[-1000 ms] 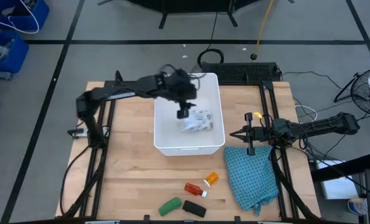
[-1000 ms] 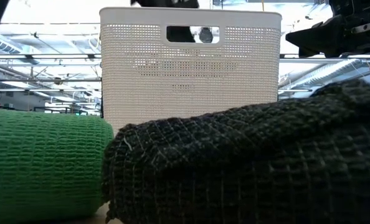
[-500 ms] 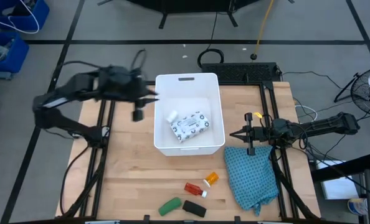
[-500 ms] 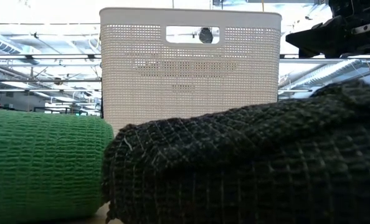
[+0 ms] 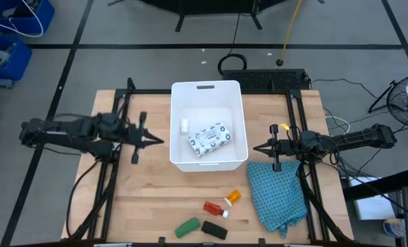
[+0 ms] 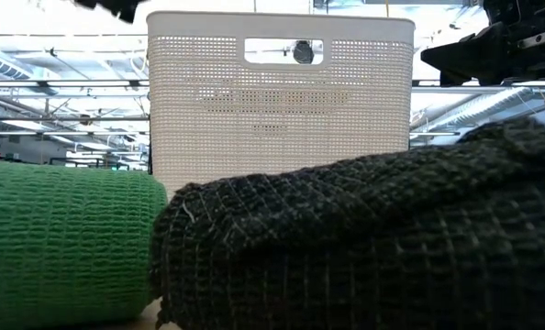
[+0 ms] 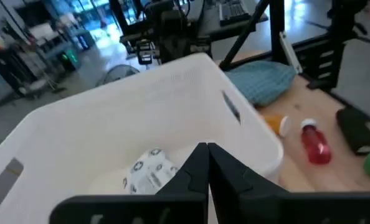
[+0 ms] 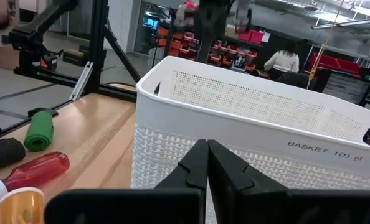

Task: Pick & place medical supplies in basket/bin
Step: Put the orange medicine bottle into the white bin

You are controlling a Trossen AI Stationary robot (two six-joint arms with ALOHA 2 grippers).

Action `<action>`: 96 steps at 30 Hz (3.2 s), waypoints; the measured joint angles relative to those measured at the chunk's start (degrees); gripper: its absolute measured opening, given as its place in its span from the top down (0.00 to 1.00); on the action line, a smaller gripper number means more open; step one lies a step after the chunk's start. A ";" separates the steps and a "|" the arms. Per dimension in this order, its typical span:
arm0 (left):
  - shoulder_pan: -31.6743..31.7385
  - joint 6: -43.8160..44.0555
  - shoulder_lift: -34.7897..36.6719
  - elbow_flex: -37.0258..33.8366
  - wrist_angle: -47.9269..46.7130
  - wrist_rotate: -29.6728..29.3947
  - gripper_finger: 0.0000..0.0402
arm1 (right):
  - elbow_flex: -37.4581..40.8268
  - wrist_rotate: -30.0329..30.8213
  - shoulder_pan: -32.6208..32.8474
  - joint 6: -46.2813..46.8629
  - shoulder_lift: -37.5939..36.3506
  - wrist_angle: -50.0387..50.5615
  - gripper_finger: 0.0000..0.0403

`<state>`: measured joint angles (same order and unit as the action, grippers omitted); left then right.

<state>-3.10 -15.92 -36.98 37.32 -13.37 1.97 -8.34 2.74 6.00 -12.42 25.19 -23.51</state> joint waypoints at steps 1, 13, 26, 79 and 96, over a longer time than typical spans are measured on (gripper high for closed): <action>-0.45 -0.35 2.19 -2.99 1.42 0.03 0.99 | 0.00 0.00 0.00 0.04 0.00 0.00 1.00; -0.84 4.75 23.12 -27.05 21.78 3.78 1.00 | 0.00 -0.02 0.00 -0.13 0.00 -0.05 1.00; -0.84 1.04 23.14 -35.25 29.79 2.83 0.97 | 0.00 -0.02 0.00 -0.90 0.00 -0.37 1.00; -0.84 4.90 23.14 -35.25 28.44 -7.86 0.94 | -55.71 10.67 26.67 8.72 59.98 35.77 0.37; -0.84 6.00 23.14 -35.23 28.16 -7.12 0.94 | -55.67 7.49 27.45 14.23 74.03 41.34 0.32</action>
<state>-3.95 -9.92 -13.85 2.09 14.79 -5.15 -64.01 10.24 33.45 1.81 99.22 17.84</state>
